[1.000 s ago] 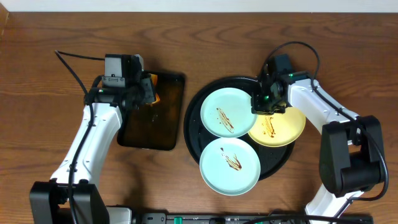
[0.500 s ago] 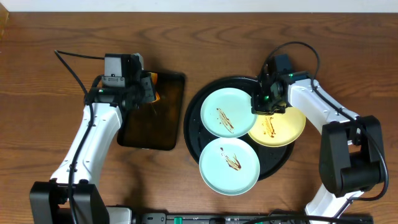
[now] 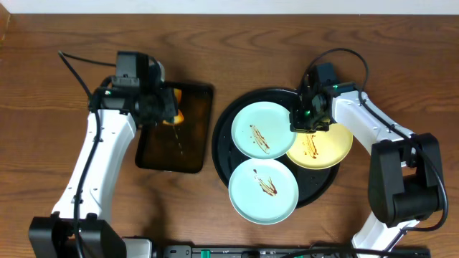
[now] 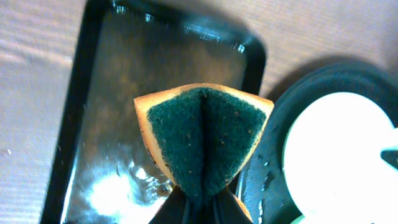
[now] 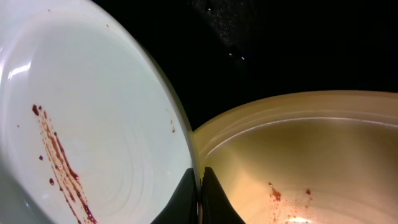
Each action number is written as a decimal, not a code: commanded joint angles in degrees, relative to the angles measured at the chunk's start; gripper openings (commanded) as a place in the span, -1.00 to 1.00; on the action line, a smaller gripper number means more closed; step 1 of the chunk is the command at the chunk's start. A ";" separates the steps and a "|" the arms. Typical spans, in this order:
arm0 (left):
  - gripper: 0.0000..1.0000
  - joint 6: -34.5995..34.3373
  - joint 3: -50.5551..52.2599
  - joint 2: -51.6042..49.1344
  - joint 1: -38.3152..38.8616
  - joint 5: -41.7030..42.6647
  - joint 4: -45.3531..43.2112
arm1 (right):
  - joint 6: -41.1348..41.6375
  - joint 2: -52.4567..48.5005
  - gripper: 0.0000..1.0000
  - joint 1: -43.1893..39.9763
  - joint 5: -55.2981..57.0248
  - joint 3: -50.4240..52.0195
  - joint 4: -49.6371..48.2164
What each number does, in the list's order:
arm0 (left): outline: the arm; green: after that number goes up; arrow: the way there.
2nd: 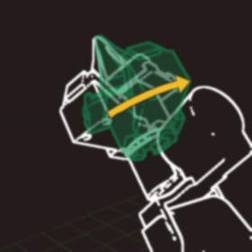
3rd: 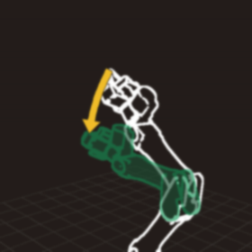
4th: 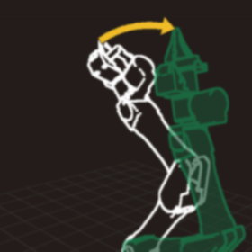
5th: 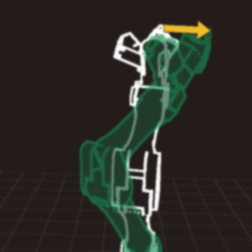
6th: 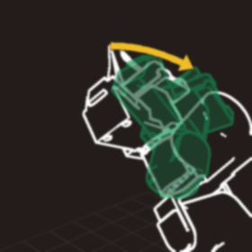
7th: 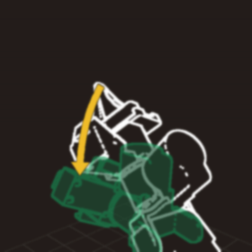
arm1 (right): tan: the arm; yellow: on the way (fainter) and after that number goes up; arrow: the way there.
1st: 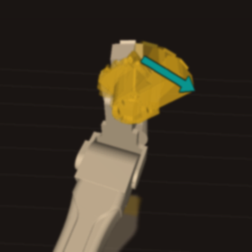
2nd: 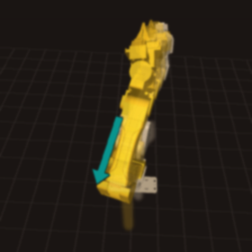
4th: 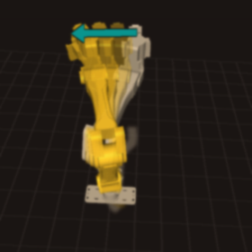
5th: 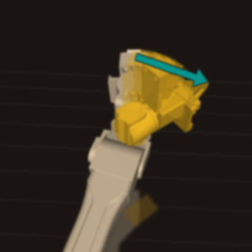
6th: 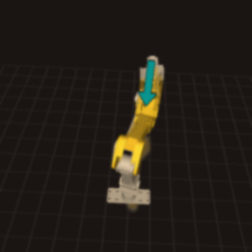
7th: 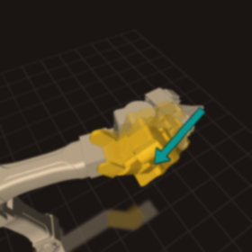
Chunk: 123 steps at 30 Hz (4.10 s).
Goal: Clean dirty plates on tray and stack at the side
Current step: 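Carry the sponge with the left gripper onto the held blue plate, then scrub the blue plate surface with the sponge in the left gripper, then return the sponge with the left gripper above the black tray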
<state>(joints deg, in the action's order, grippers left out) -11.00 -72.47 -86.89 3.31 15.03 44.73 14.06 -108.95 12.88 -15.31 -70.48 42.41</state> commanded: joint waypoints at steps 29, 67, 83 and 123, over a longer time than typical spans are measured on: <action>-0.85 -8.72 -9.05 -26.10 31.36 11.80 -13.57 | 0.04 -0.17 -0.97 0.33 1.77 0.09 0.85; -0.85 -3.61 -8.98 -31.08 32.28 14.21 -11.58 | 0.07 -0.17 -0.97 0.33 1.77 0.09 2.23; -0.85 -4.50 -8.98 -31.10 29.03 -14.86 -8.17 | 0.07 -0.17 -0.97 0.33 1.73 0.09 2.45; -0.85 -4.48 -9.01 -7.91 9.86 -10.12 1.22 | -0.74 -0.17 -0.41 0.33 2.01 0.09 -1.84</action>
<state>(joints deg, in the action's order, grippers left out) -15.59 -81.43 -96.88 16.47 7.35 44.56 14.41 -109.03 12.99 -13.67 -70.39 42.15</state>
